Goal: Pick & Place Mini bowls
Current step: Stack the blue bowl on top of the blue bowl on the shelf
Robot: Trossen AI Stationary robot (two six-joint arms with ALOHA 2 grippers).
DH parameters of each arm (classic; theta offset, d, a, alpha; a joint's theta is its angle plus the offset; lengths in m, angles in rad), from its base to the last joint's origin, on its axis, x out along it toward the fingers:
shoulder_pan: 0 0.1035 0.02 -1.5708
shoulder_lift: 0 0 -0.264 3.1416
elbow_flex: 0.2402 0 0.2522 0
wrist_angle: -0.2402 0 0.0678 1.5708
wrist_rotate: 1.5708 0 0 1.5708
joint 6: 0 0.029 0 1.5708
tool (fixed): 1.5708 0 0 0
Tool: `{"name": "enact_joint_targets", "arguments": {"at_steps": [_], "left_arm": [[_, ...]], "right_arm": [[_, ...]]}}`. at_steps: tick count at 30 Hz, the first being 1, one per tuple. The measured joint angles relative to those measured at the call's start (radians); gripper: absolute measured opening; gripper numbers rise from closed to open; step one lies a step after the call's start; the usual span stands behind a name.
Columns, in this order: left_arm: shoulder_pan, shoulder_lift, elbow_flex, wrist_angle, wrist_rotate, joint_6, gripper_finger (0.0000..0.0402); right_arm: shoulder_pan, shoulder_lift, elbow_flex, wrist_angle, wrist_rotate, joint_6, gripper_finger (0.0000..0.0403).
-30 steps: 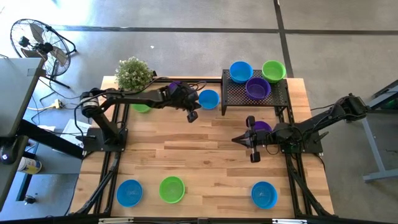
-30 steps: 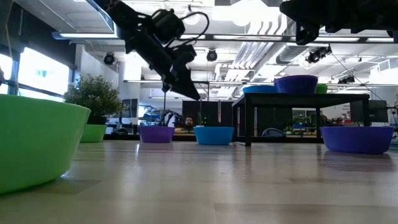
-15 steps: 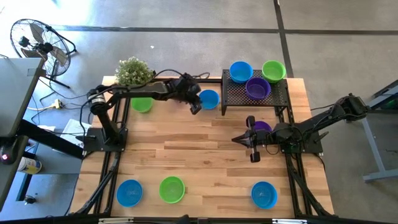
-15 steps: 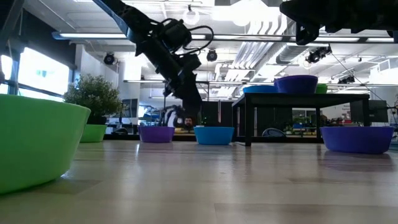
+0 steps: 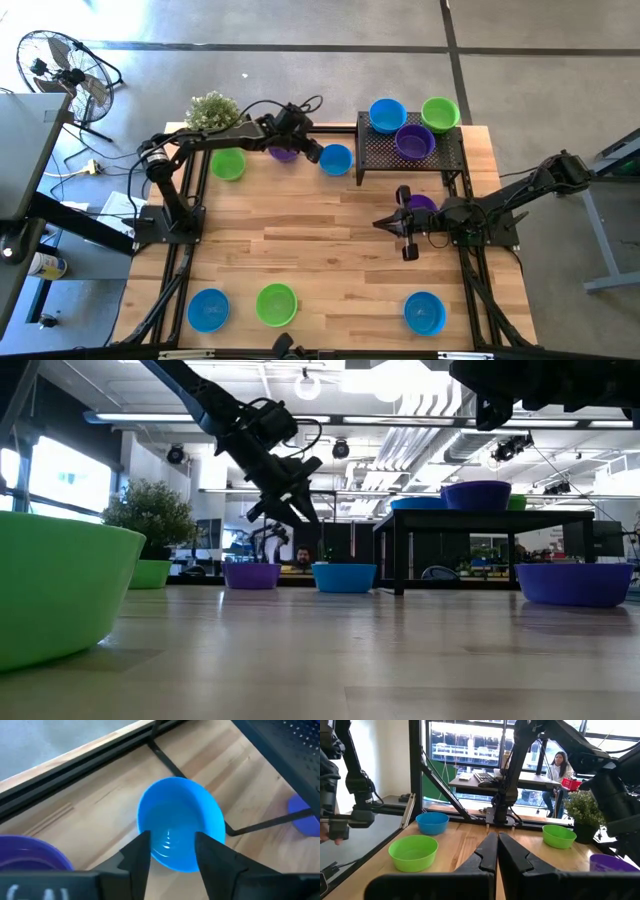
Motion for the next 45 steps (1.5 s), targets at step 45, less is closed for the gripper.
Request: {"name": "enact_joint_targets", "arguments": {"at_steps": [45], "left_arm": [[-0.015,0.263,0.224,-0.251,-0.05,0.03,0.0125]], "right_arm": [[0.0,0.0,0.0,0.045,-0.034,-0.01,0.0001]]}}
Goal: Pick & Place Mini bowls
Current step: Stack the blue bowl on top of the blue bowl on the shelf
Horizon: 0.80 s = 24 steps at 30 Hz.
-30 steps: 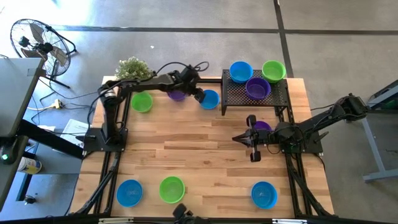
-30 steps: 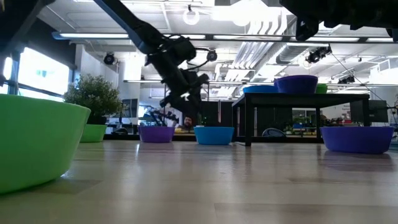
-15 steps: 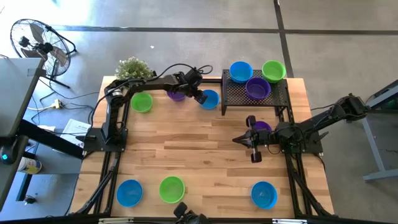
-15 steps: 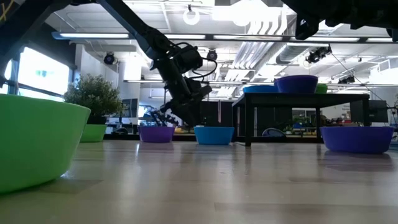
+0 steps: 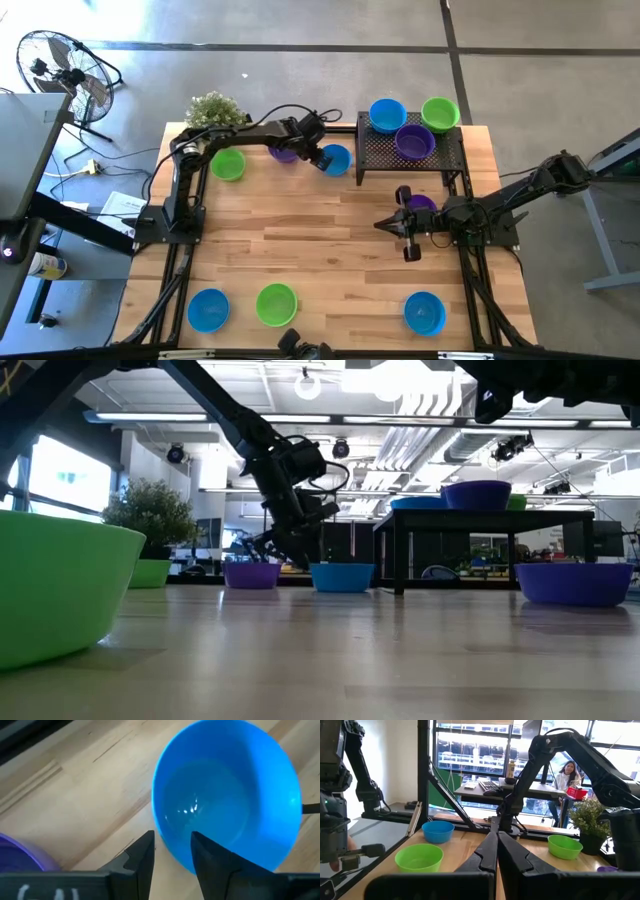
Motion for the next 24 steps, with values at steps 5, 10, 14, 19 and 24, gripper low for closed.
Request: {"name": "enact_joint_targets", "arguments": {"at_steps": [5,10,14,19,24], "left_arm": [[0.0,0.0,0.0,-0.01,0.011,0.006,0.0123],[-0.001,0.0,0.0,-0.028,0.011,0.027,0.0096],[-0.002,0.0,0.0,-0.034,0.014,0.046,0.0055],[-0.001,-0.01,-0.001,-0.039,0.029,0.056,0.0006],[-0.01,-0.069,-0.002,-0.079,0.029,0.07,0.0005]], "right_arm": [[0.0,0.0,0.0,0.0,0.0,0.002,0.0002],[0.0,0.0,0.0,0.0,0.0,0.003,0.0001],[0.0,0.0,0.0,0.0,0.0,0.01,0.0001],[0.0,0.0,0.0,0.0,0.0,0.01,0.0002],[0.0,0.0,0.0,0.0,0.0,0.008,0.0001]]}}
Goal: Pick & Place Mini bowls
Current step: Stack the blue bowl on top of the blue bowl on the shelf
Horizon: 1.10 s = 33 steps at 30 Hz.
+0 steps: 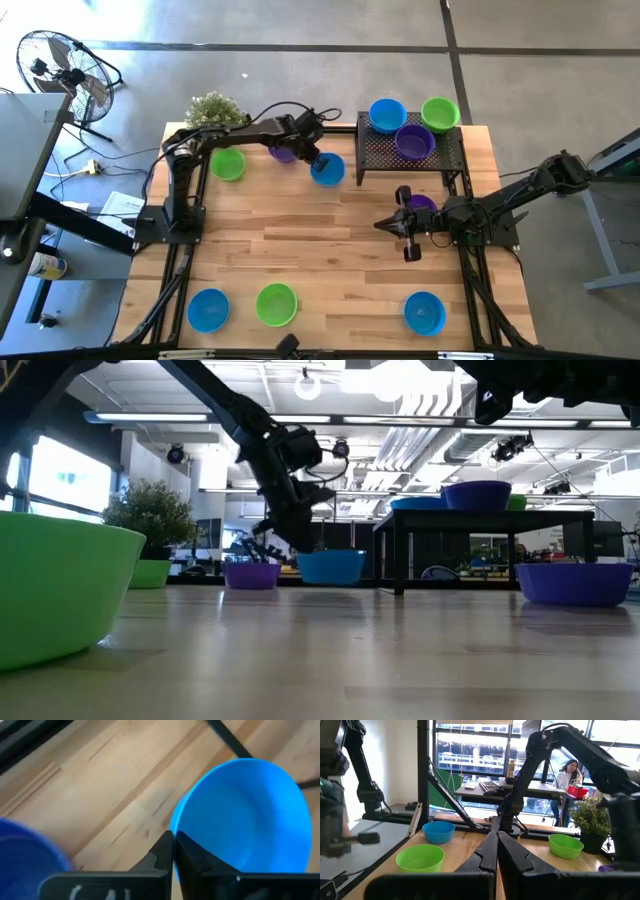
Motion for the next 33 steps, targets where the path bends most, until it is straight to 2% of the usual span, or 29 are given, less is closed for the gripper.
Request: {"name": "enact_joint_targets", "arguments": {"at_steps": [5,9,12,17,22,31,33], "left_arm": [[-0.068,-0.083,0.0,-0.092,-0.072,0.048,0.0003],[-0.183,-0.12,0.001,-0.162,-0.193,0.066,0.0002],[-0.273,-0.128,-0.031,-0.176,-0.223,0.064,0.0002],[-0.381,-0.132,-0.105,-0.028,-0.216,0.018,0.0002],[-0.439,-0.131,-0.142,0.083,-0.213,-0.018,0.0001],[-0.454,-0.083,-0.154,0.156,-0.194,-0.044,0.0001],[-0.454,-0.062,-0.147,0.216,-0.18,-0.044,0.0001]], "right_arm": [[0.0,0.0,0.0,0.0,0.0,0.001,0.0001],[0.0,0.0,0.0,0.0,0.0,0.009,0.0002],[0.0,0.0,0.0,0.0,0.0,0.017,0.0001],[0.0,0.0,0.0,0.0,0.0,0.026,0.0002],[0.0,0.0,0.0,0.0,0.0,0.029,0.0001],[0.0,0.0,0.0,0.001,0.0,0.039,0.0001],[0.0,0.0,0.0,0.002,0.002,0.044,0.0002]]}}
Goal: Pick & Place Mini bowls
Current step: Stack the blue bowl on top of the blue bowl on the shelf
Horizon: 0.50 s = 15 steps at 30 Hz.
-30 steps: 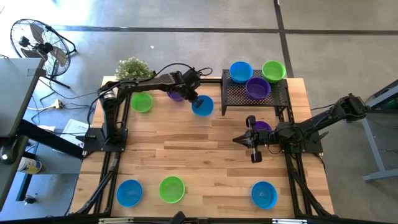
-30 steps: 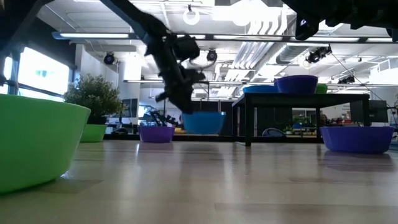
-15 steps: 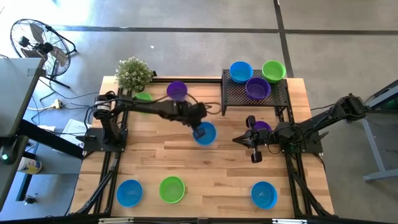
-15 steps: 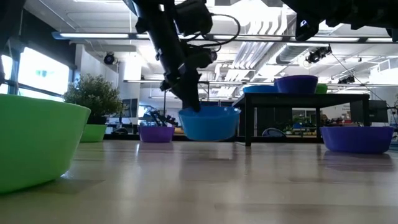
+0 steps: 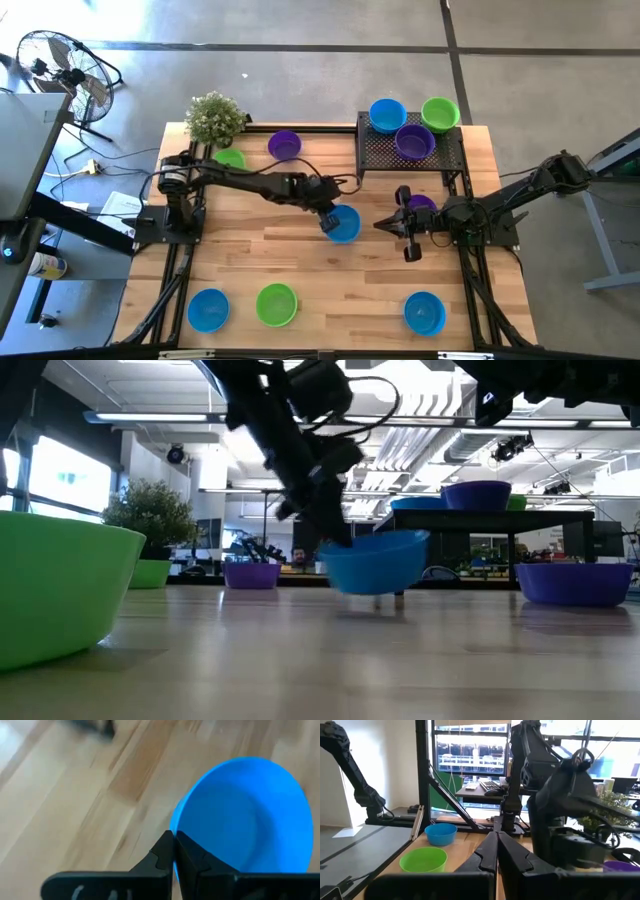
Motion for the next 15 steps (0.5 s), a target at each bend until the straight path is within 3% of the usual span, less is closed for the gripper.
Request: {"name": "enact_joint_targets", "arguments": {"at_steps": [6,15], "left_arm": [[0.0,0.029,-0.003,0.001,0.006,-0.011,0.0009],[0.0,0.01,0.025,-0.029,0.0,0.029,0.0097]], "right_arm": [[0.0,0.0,0.0,0.005,0.003,0.003,0.0002],[0.0,0.0,0.0,0.012,0.008,0.003,0.0002]]}}
